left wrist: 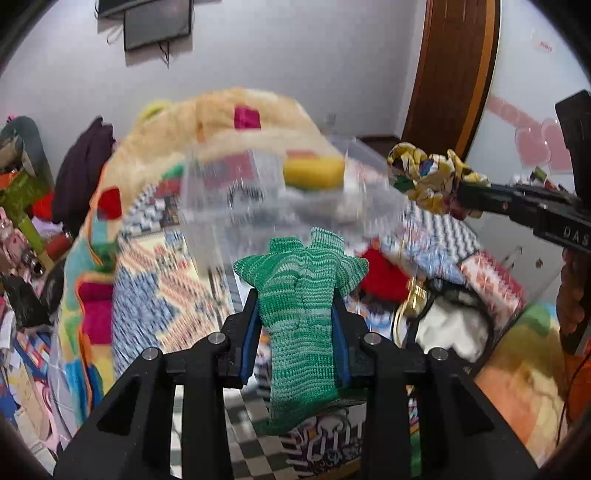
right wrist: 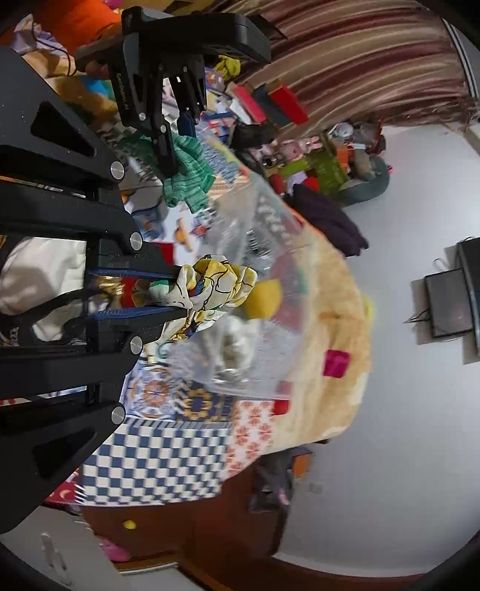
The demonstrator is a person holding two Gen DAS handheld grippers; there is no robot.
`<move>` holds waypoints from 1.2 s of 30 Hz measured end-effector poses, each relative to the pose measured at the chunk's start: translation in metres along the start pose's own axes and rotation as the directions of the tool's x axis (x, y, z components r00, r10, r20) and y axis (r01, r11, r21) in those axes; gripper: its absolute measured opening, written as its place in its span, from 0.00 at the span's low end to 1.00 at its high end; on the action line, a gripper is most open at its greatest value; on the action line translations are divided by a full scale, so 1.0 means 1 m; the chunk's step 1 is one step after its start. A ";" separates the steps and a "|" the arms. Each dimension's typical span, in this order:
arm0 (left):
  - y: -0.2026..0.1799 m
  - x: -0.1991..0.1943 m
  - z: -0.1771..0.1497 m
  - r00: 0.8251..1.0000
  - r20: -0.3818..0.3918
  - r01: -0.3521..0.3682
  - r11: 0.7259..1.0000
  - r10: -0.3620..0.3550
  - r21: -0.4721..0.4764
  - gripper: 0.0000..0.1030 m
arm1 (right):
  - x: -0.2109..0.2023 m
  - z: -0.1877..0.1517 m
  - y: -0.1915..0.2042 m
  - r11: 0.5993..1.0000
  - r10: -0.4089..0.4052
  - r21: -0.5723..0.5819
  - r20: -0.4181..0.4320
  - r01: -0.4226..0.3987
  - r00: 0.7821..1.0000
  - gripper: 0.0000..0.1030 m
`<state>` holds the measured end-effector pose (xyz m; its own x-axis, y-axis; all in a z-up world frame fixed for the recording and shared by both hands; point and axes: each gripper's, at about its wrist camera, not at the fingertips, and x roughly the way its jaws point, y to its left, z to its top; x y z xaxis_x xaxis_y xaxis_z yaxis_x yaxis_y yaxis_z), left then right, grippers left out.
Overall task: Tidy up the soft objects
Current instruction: 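Grasp the green knitted glove with left tool while right tool grasps yellow floral scrunchie, then drop the glove into the box with left tool while right tool drops scrunchie in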
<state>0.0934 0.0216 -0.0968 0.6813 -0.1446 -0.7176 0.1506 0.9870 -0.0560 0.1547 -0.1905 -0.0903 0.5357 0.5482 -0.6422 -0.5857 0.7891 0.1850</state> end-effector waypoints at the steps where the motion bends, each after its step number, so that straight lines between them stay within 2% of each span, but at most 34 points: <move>1: 0.001 -0.005 0.007 1.000 0.025 -0.001 1.000 0.001 -0.004 0.33 | -0.003 0.004 0.001 1.000 -0.001 -0.004 0.015 0.001 1.000 0.12; 9: 0.010 -0.015 0.054 0.991 0.132 -0.003 0.999 0.008 -0.039 0.33 | -0.015 0.038 0.001 1.000 -0.016 0.001 0.131 0.016 0.991 0.12; 17: 0.020 0.002 0.088 0.987 0.161 0.033 0.996 -0.019 -0.080 0.33 | -0.004 0.063 -0.001 0.998 -0.069 -0.001 0.189 0.070 0.980 0.12; 23: 0.027 0.029 0.103 0.987 0.159 0.012 0.994 0.005 -0.105 0.33 | 0.020 0.067 -0.008 0.995 -0.102 -0.003 0.157 0.103 0.982 0.12; 28: 0.031 0.061 0.110 0.994 0.109 -0.007 0.991 0.022 -0.136 0.33 | 0.043 0.065 -0.018 0.992 -0.126 0.015 0.117 0.125 0.985 0.12; 36: 0.023 0.103 0.114 0.996 0.038 -0.081 0.992 0.085 -0.094 0.34 | 0.082 0.058 -0.041 0.991 -0.113 0.072 0.007 0.112 0.994 0.12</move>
<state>0.2483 0.0212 -0.0932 0.7186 -0.0627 -0.6926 0.0267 0.9977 -0.0626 0.2583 -0.1618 -0.1073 0.6026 0.4573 -0.6540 -0.4763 0.8636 0.1650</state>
